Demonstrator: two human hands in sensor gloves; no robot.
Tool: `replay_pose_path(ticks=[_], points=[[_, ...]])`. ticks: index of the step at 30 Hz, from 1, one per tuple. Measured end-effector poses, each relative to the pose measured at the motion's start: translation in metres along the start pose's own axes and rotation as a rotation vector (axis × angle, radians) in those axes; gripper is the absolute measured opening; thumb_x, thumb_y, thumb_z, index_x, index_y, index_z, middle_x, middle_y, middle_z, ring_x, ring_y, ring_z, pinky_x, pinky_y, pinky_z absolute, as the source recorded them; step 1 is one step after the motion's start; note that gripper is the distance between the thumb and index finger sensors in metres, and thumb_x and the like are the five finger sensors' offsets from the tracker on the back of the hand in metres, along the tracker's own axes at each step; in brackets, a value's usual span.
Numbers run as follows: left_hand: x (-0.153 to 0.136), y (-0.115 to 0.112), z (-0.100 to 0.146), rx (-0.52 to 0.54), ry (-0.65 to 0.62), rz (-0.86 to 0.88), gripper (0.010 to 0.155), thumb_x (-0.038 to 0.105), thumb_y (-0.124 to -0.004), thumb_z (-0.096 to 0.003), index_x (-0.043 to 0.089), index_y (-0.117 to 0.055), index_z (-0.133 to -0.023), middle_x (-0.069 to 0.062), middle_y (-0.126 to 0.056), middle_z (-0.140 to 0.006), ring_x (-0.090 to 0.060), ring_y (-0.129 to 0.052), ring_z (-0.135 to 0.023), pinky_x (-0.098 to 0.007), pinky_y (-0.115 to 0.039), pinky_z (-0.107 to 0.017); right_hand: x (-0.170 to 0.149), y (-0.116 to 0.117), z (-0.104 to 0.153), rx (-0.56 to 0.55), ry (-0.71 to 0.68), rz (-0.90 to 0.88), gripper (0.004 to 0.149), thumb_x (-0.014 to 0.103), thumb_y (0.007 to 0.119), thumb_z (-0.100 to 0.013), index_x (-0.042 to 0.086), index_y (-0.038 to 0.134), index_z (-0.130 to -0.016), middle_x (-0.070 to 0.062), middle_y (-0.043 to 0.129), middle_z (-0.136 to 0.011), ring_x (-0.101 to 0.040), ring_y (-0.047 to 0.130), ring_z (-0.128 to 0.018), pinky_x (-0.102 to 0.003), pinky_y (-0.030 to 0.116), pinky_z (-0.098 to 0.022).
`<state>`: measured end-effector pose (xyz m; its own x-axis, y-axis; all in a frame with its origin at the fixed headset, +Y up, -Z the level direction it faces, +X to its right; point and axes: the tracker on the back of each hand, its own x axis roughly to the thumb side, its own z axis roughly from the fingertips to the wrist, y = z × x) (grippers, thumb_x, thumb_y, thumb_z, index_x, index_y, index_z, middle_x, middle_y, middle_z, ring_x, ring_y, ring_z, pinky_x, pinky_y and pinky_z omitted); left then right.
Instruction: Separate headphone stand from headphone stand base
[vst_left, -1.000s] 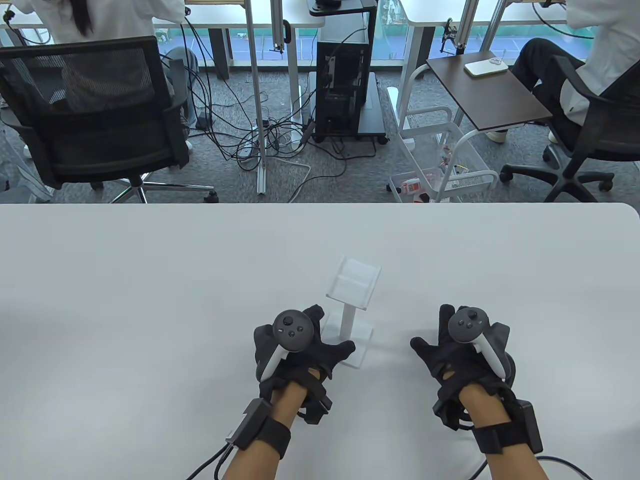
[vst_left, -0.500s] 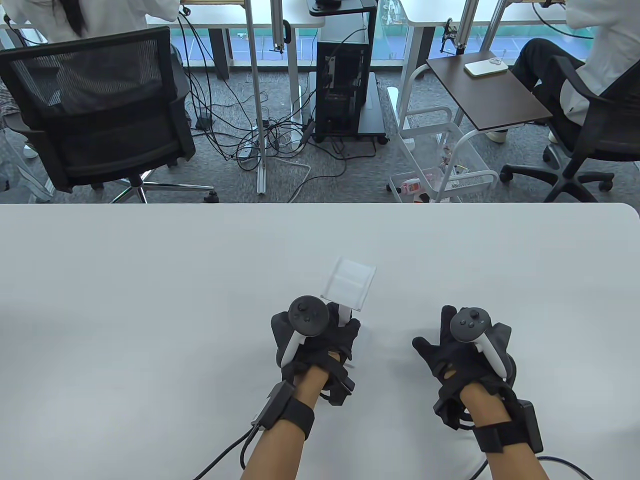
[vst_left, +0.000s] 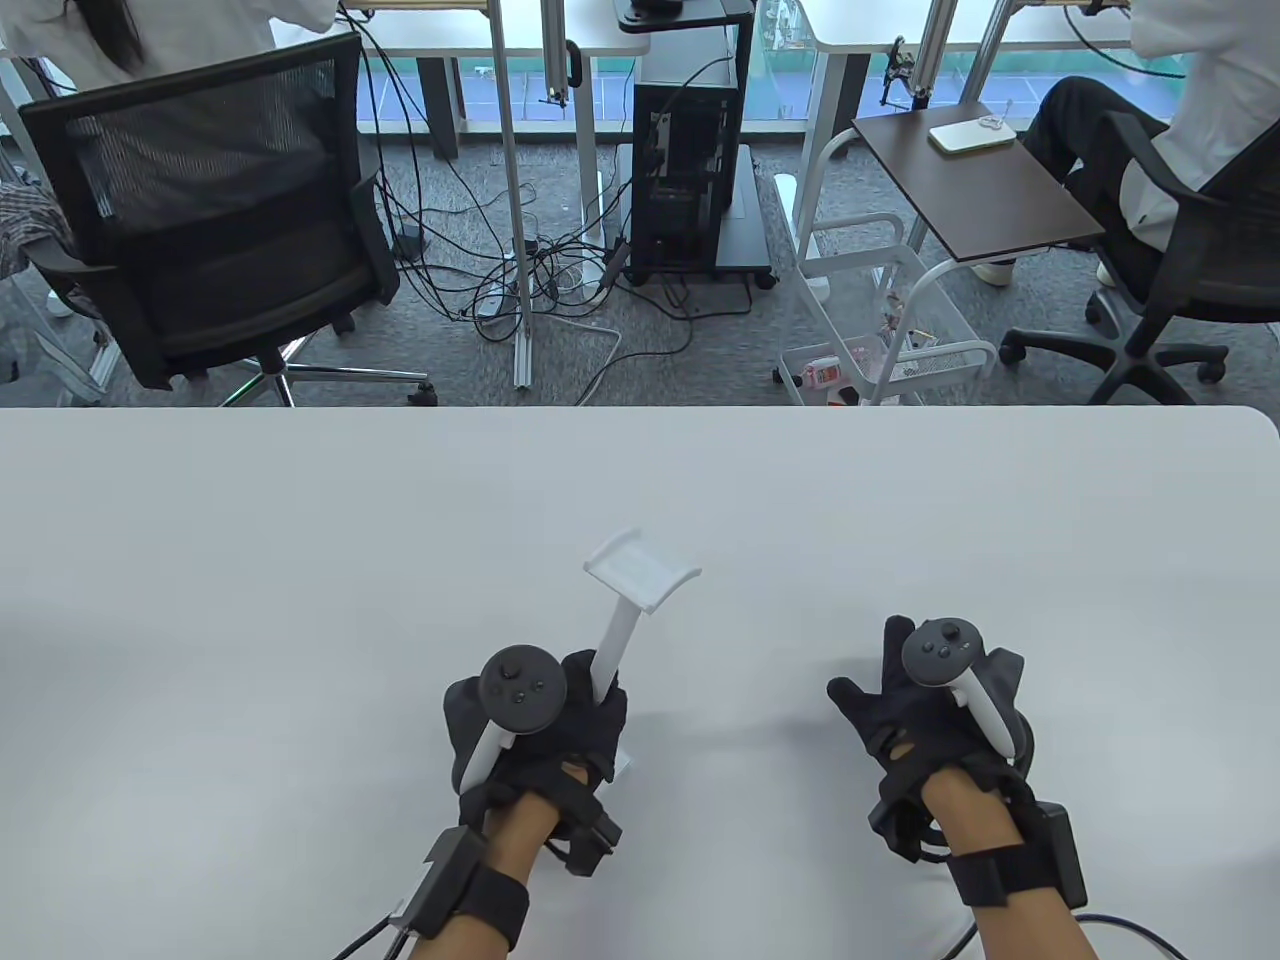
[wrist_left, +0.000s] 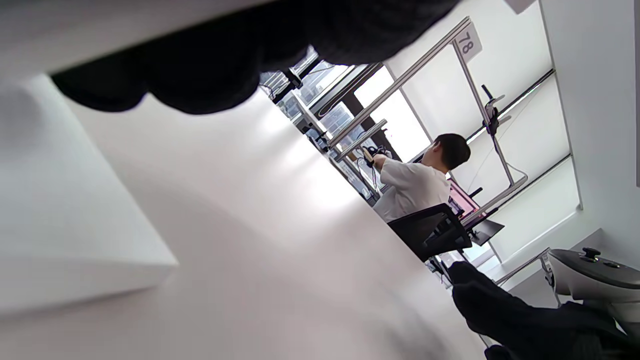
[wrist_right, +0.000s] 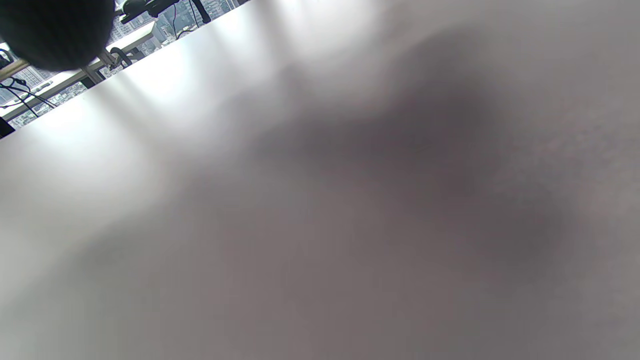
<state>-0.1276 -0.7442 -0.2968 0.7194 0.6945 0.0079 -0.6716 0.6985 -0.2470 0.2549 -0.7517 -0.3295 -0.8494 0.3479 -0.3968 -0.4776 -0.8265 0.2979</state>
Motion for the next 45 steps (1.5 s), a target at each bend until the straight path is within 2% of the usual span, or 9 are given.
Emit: replay_pose_path(ticks=[2,4,10,15,21,30,35,41,45], points=[[-0.006,0.007,0.014,-0.059,0.037,-0.047,0.047,0.044,-0.068,-0.0503,0.028,-0.049,-0.089,0.005,-0.076,-0.078,-0.013,-0.099,-0.046,-0.039,-0.092,-0.049,-0.001,0.001,-0.002,0.009,0.007,0.003,0.087,0.066,0.071,-0.033,0.044,0.012,-0.094,0.006,-0.008,-0.106,-0.027,-0.006,-0.102,-0.063,0.005,-0.072],[-0.007,0.012,0.024,-0.052,0.026,-0.025,0.047,0.043,-0.069,-0.0525,0.026,-0.048,-0.091,0.003,-0.077,-0.077,-0.016,-0.1,-0.04,-0.041,-0.093,-0.044,-0.001,0.002,-0.002,0.011,0.013,0.004,0.087,0.066,0.071,-0.033,0.044,0.012,-0.094,0.006,-0.008,-0.106,-0.026,-0.006,-0.102,-0.063,0.005,-0.072],[-0.011,0.032,0.049,-0.015,0.064,0.142,0.048,0.043,-0.068,-0.0552,0.026,-0.046,-0.094,0.003,-0.079,-0.074,-0.015,-0.101,-0.037,-0.04,-0.095,-0.042,-0.001,0.004,-0.002,0.015,0.021,0.023,0.087,0.066,0.071,-0.033,0.044,0.013,-0.094,0.006,-0.007,-0.106,-0.027,-0.006,-0.102,-0.062,0.005,-0.072],[-0.022,0.043,0.047,0.004,0.054,0.319,0.048,0.044,-0.068,-0.0552,0.026,-0.046,-0.094,0.004,-0.079,-0.074,-0.015,-0.101,-0.037,-0.04,-0.095,-0.042,0.001,0.005,0.003,0.017,0.007,0.034,0.087,0.066,0.071,-0.033,0.043,0.014,-0.094,0.006,-0.006,-0.107,-0.027,-0.005,-0.102,-0.063,0.005,-0.072],[-0.036,0.049,0.043,0.03,0.003,0.539,0.048,0.044,-0.068,-0.055,0.026,-0.046,-0.094,0.007,-0.079,-0.074,-0.014,-0.101,-0.037,-0.039,-0.095,-0.042,0.013,0.01,0.009,0.031,-0.019,0.065,0.09,0.065,0.072,-0.034,0.033,0.014,-0.095,0.0,0.002,-0.108,-0.032,0.004,-0.103,-0.064,0.011,-0.072],[-0.04,0.039,0.043,0.097,-0.122,1.104,0.048,0.045,-0.067,-0.0548,0.027,-0.046,-0.094,0.008,-0.079,-0.074,-0.013,-0.1,-0.038,-0.038,-0.095,-0.043,0.059,0.023,0.04,0.131,-0.239,-0.047,0.084,0.061,0.073,-0.035,0.026,0.032,-0.098,-0.008,0.022,-0.11,-0.038,0.022,-0.103,-0.065,0.023,-0.071],[-0.035,0.024,0.04,0.035,-0.169,1.326,0.048,0.045,-0.066,-0.0544,0.028,-0.045,-0.093,0.008,-0.078,-0.074,-0.013,-0.1,-0.039,-0.038,-0.095,-0.044,0.082,0.031,0.062,0.166,-0.397,-0.134,0.076,0.058,0.075,-0.036,0.022,0.047,-0.097,-0.013,0.043,-0.107,-0.042,0.043,-0.098,-0.065,0.037,-0.068],[-0.028,0.007,0.038,-0.017,-0.151,1.49,0.048,0.046,-0.066,-0.0541,0.029,-0.044,-0.093,0.009,-0.078,-0.074,-0.012,-0.1,-0.039,-0.037,-0.095,-0.045,0.11,0.051,0.083,0.335,-0.583,-0.334,0.065,0.053,0.078,-0.036,0.02,0.064,-0.09,-0.017,0.071,-0.094,-0.04,0.075,-0.082,-0.06,0.062,-0.06],[-0.022,-0.002,0.038,-0.026,-0.163,1.565,0.048,0.046,-0.065,-0.0537,0.029,-0.044,-0.093,0.01,-0.077,-0.074,-0.011,-0.1,-0.04,-0.037,-0.095,-0.045,0.123,0.071,0.091,0.558,-0.651,-0.489,0.059,0.05,0.079,-0.037,0.018,0.071,-0.086,-0.019,0.082,-0.084,-0.04,0.085,-0.071,-0.059,0.069,-0.053]])
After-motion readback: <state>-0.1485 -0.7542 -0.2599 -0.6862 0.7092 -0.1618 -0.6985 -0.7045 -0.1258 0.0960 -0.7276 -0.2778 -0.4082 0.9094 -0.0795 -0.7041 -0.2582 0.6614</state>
